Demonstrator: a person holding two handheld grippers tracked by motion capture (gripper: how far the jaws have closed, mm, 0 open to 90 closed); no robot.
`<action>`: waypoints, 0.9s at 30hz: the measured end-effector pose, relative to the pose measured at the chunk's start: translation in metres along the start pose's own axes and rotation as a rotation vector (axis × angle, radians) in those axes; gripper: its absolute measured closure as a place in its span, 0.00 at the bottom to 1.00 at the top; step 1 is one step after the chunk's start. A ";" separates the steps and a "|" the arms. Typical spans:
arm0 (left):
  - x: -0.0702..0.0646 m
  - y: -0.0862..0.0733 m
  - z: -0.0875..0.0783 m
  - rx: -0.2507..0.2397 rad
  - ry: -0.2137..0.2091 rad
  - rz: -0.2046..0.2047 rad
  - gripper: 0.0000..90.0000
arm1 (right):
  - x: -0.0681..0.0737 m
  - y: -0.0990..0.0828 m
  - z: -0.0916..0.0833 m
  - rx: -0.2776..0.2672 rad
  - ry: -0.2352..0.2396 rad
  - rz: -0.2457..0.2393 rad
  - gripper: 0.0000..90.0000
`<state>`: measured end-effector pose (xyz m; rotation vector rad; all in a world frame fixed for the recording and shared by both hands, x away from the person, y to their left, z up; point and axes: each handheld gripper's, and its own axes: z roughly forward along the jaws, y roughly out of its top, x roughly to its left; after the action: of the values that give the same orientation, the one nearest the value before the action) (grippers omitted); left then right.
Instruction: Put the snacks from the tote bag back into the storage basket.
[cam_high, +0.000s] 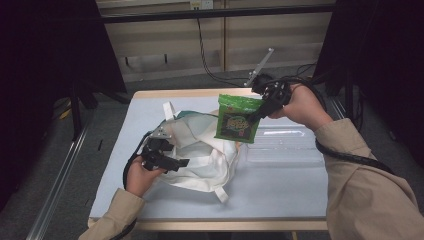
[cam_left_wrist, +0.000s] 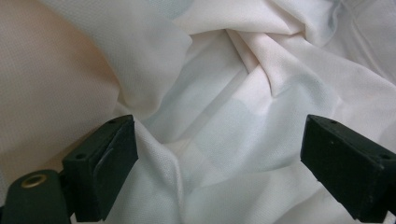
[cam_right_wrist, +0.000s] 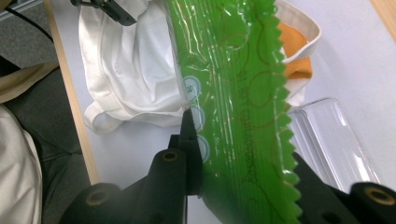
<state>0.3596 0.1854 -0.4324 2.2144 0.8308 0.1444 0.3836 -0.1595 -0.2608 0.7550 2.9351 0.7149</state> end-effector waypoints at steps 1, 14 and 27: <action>0.000 0.000 0.000 0.001 0.000 -0.002 0.12 | 0.000 -0.001 -0.001 0.000 -0.001 0.005 0.84; -0.003 0.006 -0.007 -0.005 -0.004 0.009 0.12 | -0.005 -0.008 -0.014 -0.015 -0.029 0.014 0.84; -0.012 0.010 -0.007 -0.009 -0.027 0.022 0.11 | -0.017 -0.019 -0.021 -0.003 -0.050 0.033 0.84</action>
<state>0.3533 0.1772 -0.4187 2.2133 0.7898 0.1287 0.3872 -0.1909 -0.2516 0.8112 2.8829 0.6930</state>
